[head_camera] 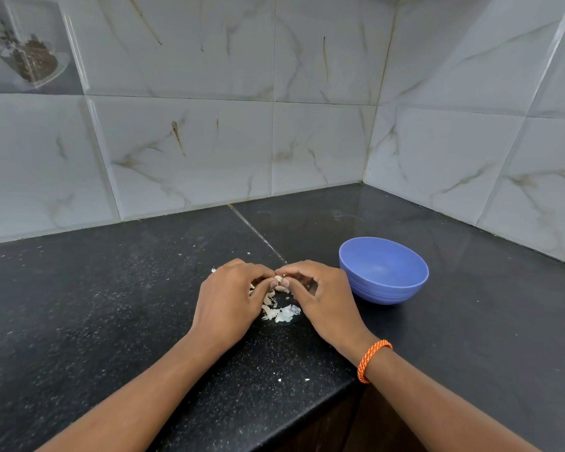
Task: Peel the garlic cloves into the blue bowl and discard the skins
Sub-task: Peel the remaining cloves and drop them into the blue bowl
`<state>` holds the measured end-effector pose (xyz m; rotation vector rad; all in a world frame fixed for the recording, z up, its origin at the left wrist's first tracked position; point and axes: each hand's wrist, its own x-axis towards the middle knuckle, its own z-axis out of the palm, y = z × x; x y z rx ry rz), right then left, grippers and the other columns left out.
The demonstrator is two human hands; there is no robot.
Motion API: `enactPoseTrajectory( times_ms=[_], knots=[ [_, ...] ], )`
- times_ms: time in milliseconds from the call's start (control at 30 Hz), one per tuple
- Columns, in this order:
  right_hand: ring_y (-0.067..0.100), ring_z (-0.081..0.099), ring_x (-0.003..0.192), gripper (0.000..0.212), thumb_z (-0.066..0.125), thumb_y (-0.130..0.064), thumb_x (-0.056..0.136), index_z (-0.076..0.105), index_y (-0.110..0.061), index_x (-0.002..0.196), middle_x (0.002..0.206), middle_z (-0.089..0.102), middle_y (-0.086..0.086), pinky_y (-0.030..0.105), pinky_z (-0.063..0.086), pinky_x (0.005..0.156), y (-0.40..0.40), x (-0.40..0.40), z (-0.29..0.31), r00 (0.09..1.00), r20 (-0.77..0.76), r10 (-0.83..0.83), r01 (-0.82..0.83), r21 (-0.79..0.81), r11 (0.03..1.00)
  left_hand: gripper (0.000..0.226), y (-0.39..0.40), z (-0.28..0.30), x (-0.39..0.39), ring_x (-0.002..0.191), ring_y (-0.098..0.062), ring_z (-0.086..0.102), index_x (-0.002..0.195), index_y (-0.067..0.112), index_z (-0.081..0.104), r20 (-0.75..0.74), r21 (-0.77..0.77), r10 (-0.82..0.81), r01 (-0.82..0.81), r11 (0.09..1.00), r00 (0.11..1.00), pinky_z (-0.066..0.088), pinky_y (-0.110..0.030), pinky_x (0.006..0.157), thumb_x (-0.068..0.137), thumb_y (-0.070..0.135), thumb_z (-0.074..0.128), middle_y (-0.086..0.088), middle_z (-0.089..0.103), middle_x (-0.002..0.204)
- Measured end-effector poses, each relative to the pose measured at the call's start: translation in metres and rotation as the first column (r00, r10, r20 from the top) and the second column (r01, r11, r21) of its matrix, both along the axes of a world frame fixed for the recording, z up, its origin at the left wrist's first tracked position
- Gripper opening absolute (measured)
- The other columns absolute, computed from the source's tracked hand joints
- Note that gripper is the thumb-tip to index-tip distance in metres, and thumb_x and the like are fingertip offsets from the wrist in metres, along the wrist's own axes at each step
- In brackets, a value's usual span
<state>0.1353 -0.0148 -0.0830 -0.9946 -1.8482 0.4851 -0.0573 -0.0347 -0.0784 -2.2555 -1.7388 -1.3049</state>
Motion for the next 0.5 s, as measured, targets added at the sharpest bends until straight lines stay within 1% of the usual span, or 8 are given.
enactPoseTrajectory(
  times_ms=[67,167,267,367,433,500],
  knots=[
    [0.009,0.072,0.094,0.016,0.077,-0.023,0.099,0.081,-0.024,0.114,0.101,0.076,-0.014,0.019,0.056,0.081,-0.0009,-0.0009,-0.0004,0.999,0.034,0.004,-0.005,0.023,1.0,0.009,-0.0007,-0.0001,-0.0001,0.08,-0.003,0.059,0.103,0.039,0.082,-0.009,0.005,0.021,-0.021,1.0,1.0,0.047,-0.032,0.067,0.099,0.034,0.076,0.023,0.066,0.079],
    [0.012,0.069,0.086,0.018,0.078,-0.025,0.097,0.08,-0.025,0.115,0.097,0.073,-0.015,0.018,0.054,0.077,-0.0016,-0.0016,-0.0008,0.997,0.077,-0.013,0.008,0.057,0.998,0.011,-0.0015,0.0005,0.0006,0.085,-0.004,0.062,0.105,0.039,0.082,-0.025,-0.002,0.028,-0.028,1.0,0.999,0.051,-0.033,0.07,0.101,0.033,0.074,0.021,0.072,0.086],
    [0.008,0.069,0.088,0.017,0.077,-0.023,0.098,0.081,-0.026,0.114,0.098,0.073,-0.015,0.018,0.053,0.077,-0.0007,-0.0015,-0.0021,0.994,0.097,-0.056,0.048,0.084,0.995,0.015,-0.0021,0.0005,0.0029,0.092,-0.003,0.064,0.111,0.04,0.08,-0.05,-0.018,0.03,-0.03,0.999,0.998,0.054,-0.034,0.075,0.103,0.035,0.069,0.022,0.075,0.094],
    [0.004,0.07,0.091,0.017,0.078,-0.023,0.098,0.081,-0.026,0.114,0.1,0.075,-0.016,0.016,0.053,0.078,-0.0016,-0.0023,-0.0024,0.993,0.098,-0.062,0.052,0.098,0.994,0.018,-0.0024,-0.0001,0.0035,0.097,-0.003,0.067,0.114,0.041,0.08,-0.062,-0.023,0.038,-0.039,0.999,0.997,0.056,-0.035,0.078,0.103,0.036,0.066,0.023,0.077,0.101],
    [0.004,0.07,0.092,0.018,0.079,-0.023,0.097,0.082,-0.025,0.114,0.1,0.076,-0.015,0.016,0.054,0.079,-0.0023,-0.0027,-0.0024,0.995,0.086,-0.051,0.042,0.1,0.994,0.018,-0.0031,0.0005,0.0035,0.096,-0.002,0.068,0.112,0.041,0.08,-0.06,-0.025,0.047,-0.049,0.998,0.997,0.057,-0.035,0.078,0.102,0.036,0.066,0.024,0.077,0.101],
    [0.004,0.071,0.094,0.018,0.08,-0.023,0.096,0.082,-0.024,0.114,0.101,0.077,-0.014,0.018,0.056,0.081,-0.0028,-0.0028,-0.0022,0.996,0.073,-0.043,0.036,0.1,0.994,0.016,-0.0048,0.002,0.0046,0.091,-0.003,0.069,0.108,0.041,0.081,-0.042,-0.023,0.055,-0.056,0.998,0.998,0.057,-0.034,0.075,0.101,0.036,0.067,0.024,0.077,0.097]
  ],
)
